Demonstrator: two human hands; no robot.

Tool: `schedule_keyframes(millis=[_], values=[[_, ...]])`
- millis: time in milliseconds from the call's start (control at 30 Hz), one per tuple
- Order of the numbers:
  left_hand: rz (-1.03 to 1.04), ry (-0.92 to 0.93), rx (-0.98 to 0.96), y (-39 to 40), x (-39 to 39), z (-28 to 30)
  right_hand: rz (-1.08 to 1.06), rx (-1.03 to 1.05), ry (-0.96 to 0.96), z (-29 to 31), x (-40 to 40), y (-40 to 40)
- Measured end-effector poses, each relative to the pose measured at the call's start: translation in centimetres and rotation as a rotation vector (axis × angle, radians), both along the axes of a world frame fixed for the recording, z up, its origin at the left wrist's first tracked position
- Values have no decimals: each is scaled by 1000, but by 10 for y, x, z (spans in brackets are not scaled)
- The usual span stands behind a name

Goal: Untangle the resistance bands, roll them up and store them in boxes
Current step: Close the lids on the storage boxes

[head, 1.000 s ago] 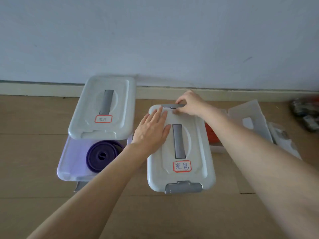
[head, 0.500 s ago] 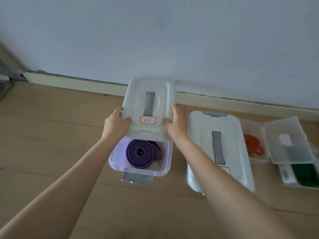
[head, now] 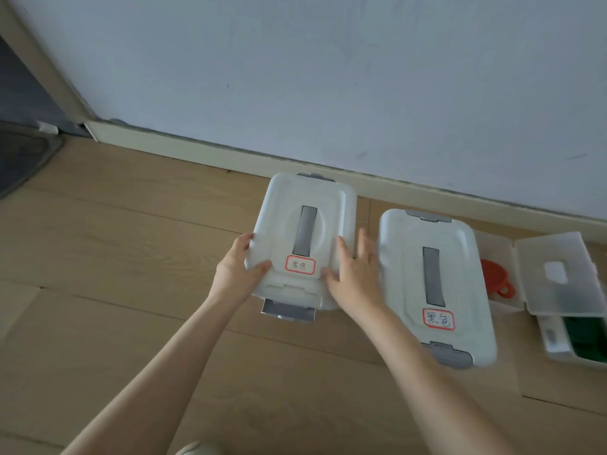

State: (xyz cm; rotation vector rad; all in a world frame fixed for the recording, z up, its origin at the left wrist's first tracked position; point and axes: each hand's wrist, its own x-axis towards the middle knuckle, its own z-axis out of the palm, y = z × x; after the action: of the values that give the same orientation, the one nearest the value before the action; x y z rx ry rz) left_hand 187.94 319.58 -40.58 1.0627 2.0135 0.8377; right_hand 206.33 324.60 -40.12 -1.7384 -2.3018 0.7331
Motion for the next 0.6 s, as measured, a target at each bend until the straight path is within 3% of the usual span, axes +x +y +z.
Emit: schedule_keyframes(millis=[67,167,267,367,600], values=[[14,-30,31,-1,-3,-3,291,61,-32,-2,-6,-15],[26,-50,58,-3,-4,-5,557,164,-340,-17,-14,-42],[33,-46,63,-5,-4,-4,521,302,-409,-16,-13,-39],[20,-58,79,-13,1,-4,555,212,-311,-3,-4,-30],[-37,-117,42,-29,35,-8,598,168,-383,15,30,-54]])
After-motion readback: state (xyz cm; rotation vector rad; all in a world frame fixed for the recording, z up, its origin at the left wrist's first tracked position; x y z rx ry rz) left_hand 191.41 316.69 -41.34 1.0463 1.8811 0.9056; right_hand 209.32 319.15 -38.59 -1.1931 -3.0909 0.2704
